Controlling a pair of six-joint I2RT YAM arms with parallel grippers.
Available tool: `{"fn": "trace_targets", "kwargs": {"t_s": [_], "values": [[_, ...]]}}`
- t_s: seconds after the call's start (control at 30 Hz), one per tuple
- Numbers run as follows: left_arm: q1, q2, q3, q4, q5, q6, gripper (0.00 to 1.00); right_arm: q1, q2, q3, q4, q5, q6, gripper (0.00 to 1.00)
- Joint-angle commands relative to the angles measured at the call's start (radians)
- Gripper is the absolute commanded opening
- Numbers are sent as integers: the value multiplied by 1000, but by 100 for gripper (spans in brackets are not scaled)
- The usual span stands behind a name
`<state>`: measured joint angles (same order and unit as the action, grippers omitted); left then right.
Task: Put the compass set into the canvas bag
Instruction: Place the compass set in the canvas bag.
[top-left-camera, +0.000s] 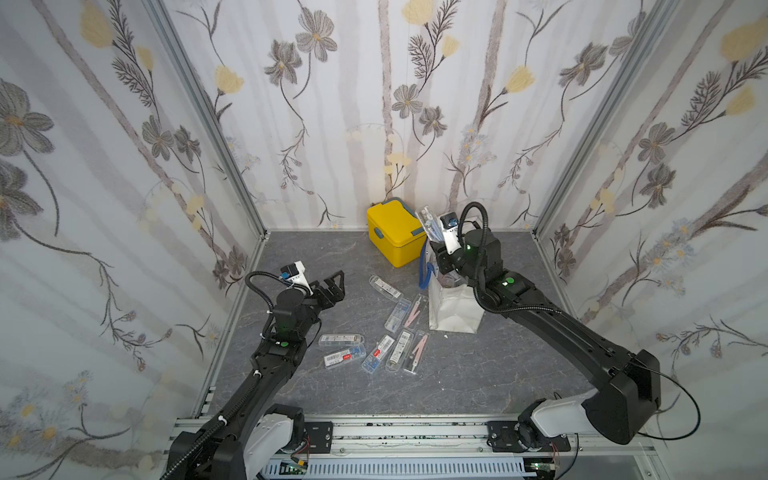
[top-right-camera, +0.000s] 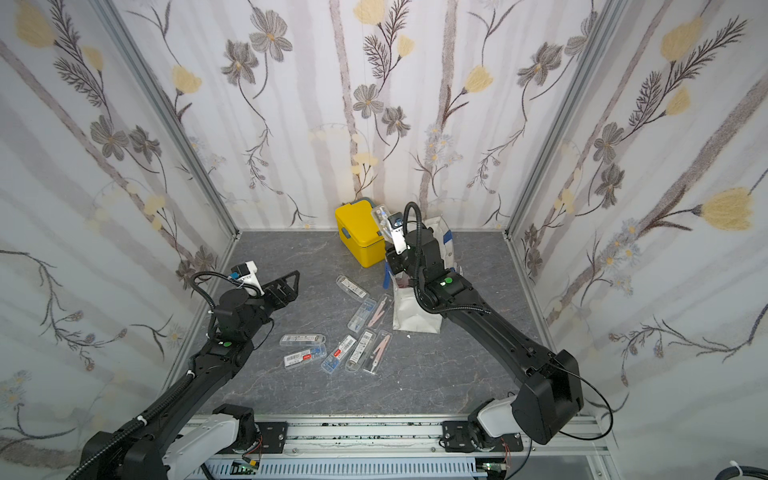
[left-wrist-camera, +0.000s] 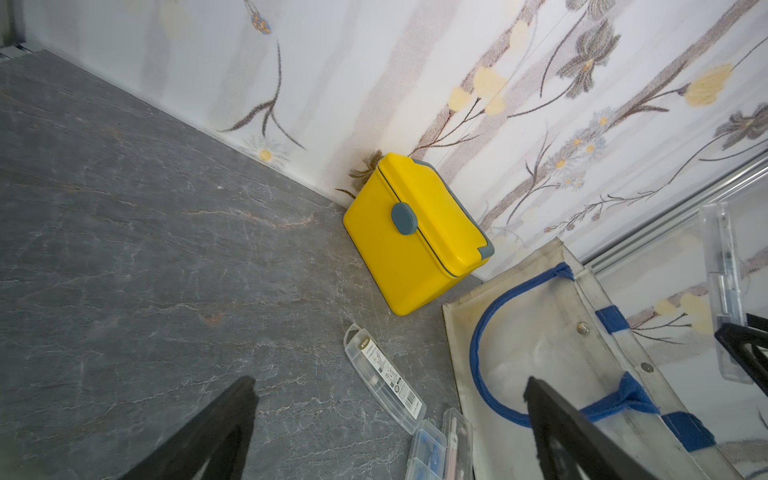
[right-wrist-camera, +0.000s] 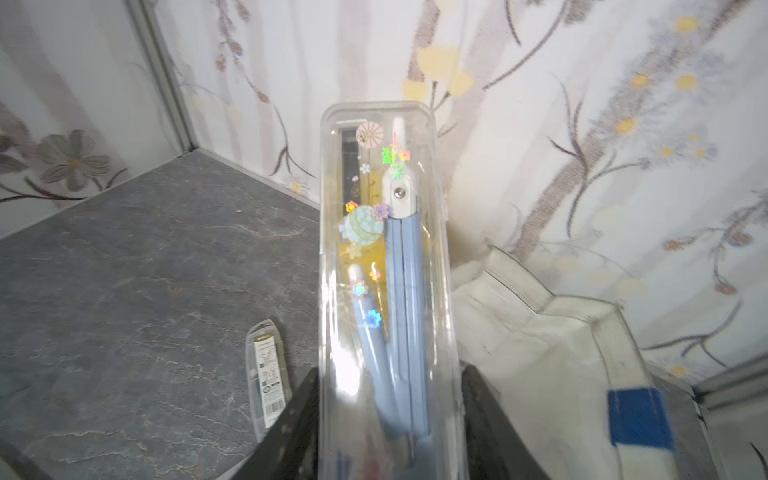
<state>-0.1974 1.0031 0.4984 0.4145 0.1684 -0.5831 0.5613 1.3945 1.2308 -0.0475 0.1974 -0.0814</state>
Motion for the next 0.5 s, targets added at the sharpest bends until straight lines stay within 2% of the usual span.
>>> {"fn": "trace_targets", "kwargs": {"t_s": [0.0, 0.2, 0.47], "values": [[-9, 32, 21, 27, 70, -3, 100, -60, -25, -33, -24, -10, 71, 39], [-36, 92, 51, 27, 93, 15, 100, -194, 31, -40, -107, -154, 137, 39], [-72, 136, 76, 29, 83, 14, 100, -236, 234, 72, -199, -248, 146, 39]]}}
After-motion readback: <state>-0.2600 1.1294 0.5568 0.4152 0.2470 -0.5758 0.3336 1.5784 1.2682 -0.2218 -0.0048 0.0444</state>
